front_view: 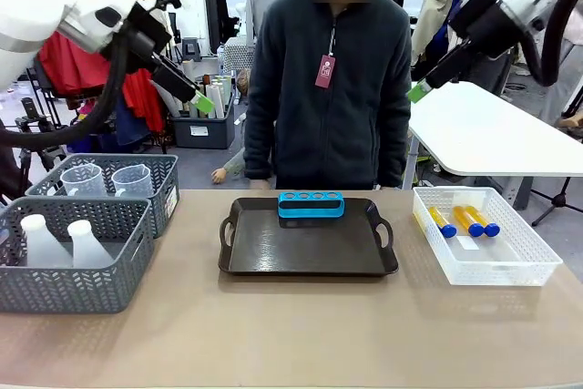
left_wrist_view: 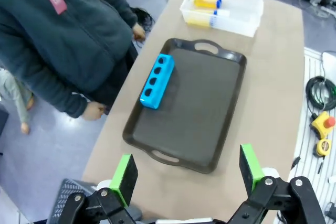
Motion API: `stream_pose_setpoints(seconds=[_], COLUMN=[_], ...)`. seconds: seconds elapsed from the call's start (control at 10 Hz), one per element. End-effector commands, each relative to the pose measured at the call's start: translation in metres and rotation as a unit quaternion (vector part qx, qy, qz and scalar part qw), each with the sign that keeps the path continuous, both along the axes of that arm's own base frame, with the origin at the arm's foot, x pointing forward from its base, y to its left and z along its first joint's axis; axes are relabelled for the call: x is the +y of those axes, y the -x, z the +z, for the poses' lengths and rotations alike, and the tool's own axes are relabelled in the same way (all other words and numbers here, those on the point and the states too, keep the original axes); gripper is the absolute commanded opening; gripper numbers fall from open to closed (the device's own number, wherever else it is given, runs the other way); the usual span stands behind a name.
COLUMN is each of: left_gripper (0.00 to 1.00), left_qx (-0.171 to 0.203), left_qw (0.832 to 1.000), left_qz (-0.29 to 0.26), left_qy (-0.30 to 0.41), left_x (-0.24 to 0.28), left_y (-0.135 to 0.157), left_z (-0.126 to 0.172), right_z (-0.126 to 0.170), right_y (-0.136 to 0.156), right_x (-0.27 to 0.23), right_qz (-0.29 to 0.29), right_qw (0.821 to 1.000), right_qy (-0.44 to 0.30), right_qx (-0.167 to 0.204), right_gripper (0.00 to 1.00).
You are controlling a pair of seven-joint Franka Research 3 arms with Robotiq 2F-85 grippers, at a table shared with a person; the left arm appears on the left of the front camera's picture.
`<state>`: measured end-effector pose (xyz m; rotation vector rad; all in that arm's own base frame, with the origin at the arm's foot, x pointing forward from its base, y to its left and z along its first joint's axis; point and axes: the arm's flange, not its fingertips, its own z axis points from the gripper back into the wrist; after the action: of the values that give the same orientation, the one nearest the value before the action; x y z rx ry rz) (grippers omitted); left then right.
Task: Prepare the laboratory tools.
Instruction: Pick up one Small flask and place it on the Handle tray.
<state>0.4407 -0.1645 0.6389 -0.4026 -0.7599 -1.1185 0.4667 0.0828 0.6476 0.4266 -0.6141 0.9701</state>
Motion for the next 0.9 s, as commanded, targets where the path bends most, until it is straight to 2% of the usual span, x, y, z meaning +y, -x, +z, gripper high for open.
stream_pose_setpoints(seconds=[0.0,0.5,0.8], left_gripper=[1.0,1.0,1.0], left_qx=[-0.018,-0.036,-0.041], left_qw=[1.0,0.999,0.999], left_qz=[-0.009,-0.009,-0.021], left_qy=[0.014,0.005,0.002], left_x=[0.008,0.012,0.013], left_y=[0.004,0.0,0.0], left_z=[0.009,0.042,0.045], right_z=[0.007,0.018,0.015], right_y=[-0.007,-0.009,-0.012], right_x=[-0.01,-0.035,-0.034], right_qz=[0.007,-0.013,-0.03], right_qw=[1.0,0.999,0.999], right_qy=[-0.012,-0.025,-0.024], right_qx=[-0.011,-0.02,-0.022], right_gripper=[1.0,1.0,1.0])
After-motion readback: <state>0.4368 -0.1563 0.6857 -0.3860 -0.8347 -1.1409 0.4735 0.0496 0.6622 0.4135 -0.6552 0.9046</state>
